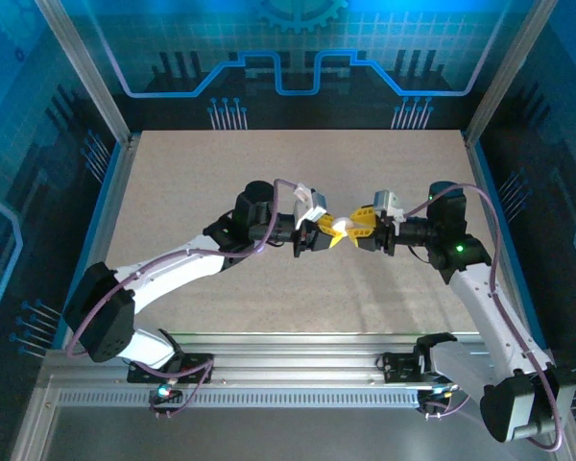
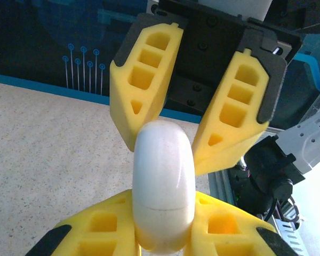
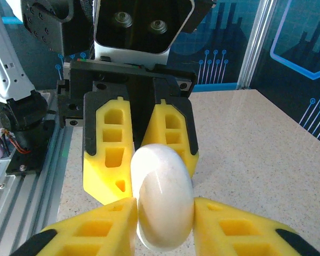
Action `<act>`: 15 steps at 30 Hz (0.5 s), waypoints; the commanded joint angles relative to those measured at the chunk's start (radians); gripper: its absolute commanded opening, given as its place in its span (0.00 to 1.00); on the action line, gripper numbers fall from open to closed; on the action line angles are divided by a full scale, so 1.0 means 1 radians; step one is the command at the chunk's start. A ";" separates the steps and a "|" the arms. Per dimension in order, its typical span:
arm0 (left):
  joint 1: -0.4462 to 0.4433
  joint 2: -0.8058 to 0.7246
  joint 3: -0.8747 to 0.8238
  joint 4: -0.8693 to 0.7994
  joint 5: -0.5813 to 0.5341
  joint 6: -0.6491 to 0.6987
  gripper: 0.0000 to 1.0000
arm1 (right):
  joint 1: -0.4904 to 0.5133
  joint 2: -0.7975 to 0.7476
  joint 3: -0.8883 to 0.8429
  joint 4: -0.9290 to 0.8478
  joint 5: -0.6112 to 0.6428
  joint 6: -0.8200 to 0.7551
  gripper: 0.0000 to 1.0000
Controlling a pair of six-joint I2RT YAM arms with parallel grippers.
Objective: Insert wireless bluetooth earbuds into charging case
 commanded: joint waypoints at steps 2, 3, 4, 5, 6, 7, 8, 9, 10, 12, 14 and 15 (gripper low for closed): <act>0.005 -0.004 0.012 -0.011 0.005 0.024 0.11 | 0.000 -0.003 0.027 -0.034 -0.078 -0.021 0.27; 0.005 0.000 0.014 -0.009 0.010 0.024 0.11 | 0.001 -0.003 0.027 -0.036 -0.081 -0.023 0.27; 0.005 0.000 0.016 -0.009 0.017 0.024 0.11 | 0.000 -0.002 0.027 -0.039 -0.087 -0.027 0.27; 0.005 0.002 0.018 -0.009 0.023 0.023 0.11 | 0.000 -0.001 0.028 -0.043 -0.095 -0.032 0.28; 0.005 0.001 0.020 -0.009 0.029 0.024 0.11 | 0.001 0.003 0.031 -0.051 -0.105 -0.040 0.29; 0.006 0.004 0.022 -0.009 0.037 0.021 0.11 | 0.000 0.006 0.031 -0.067 -0.122 -0.056 0.33; 0.005 0.005 0.023 -0.008 0.047 0.023 0.11 | 0.001 0.012 0.045 -0.094 -0.140 -0.080 0.36; 0.006 0.006 0.026 -0.010 0.055 0.024 0.11 | 0.000 0.021 0.072 -0.130 -0.157 -0.108 0.36; 0.005 0.007 0.029 -0.010 0.061 0.026 0.11 | 0.002 0.030 0.086 -0.166 -0.169 -0.128 0.36; 0.005 0.009 0.031 -0.007 0.067 0.025 0.11 | 0.001 0.045 0.108 -0.221 -0.188 -0.167 0.35; 0.005 0.011 0.030 -0.004 0.071 0.026 0.11 | 0.003 0.055 0.122 -0.248 -0.201 -0.186 0.32; 0.005 0.012 0.031 -0.005 0.073 0.026 0.11 | 0.001 0.058 0.129 -0.260 -0.211 -0.194 0.30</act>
